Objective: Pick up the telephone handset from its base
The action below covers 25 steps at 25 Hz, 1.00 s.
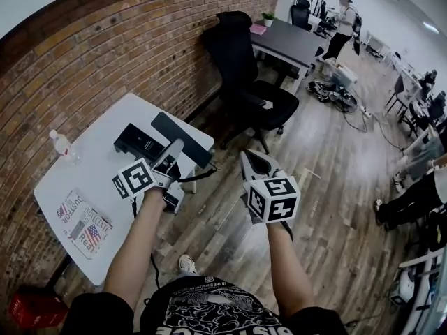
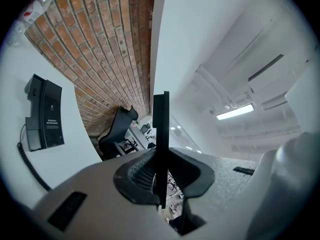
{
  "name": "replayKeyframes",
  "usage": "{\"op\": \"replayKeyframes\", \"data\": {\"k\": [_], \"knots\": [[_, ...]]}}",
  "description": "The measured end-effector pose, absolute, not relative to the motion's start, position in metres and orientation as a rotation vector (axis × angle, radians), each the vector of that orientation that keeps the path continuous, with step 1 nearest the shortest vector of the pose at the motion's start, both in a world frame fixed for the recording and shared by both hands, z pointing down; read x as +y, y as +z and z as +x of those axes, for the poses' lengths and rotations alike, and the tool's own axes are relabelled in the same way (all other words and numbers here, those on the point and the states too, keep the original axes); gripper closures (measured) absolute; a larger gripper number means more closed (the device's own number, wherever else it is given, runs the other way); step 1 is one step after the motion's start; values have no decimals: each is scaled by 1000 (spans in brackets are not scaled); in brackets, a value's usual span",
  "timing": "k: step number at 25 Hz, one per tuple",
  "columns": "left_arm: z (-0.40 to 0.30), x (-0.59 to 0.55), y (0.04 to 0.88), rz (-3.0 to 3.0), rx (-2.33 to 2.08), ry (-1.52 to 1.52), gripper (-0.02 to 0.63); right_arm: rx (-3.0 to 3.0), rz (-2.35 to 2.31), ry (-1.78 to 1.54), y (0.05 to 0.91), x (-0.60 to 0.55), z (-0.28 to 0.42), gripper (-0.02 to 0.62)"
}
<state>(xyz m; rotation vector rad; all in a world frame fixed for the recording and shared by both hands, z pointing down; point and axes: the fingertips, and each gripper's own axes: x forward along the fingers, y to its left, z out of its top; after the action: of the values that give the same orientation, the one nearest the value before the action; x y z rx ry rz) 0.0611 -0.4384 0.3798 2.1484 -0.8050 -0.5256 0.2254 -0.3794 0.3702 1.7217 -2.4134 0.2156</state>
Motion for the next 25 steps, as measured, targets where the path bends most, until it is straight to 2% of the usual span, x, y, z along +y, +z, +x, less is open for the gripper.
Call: {"op": "replayKeyframes", "data": {"k": [11,25], "knots": [[85,-370,377,2177,-839,-517,532,-2435,1726,210,369,-322,250,595],[79,-331,377,2168,-881,-533,532,-2445,1729,195,366,-288,256,595]]}}
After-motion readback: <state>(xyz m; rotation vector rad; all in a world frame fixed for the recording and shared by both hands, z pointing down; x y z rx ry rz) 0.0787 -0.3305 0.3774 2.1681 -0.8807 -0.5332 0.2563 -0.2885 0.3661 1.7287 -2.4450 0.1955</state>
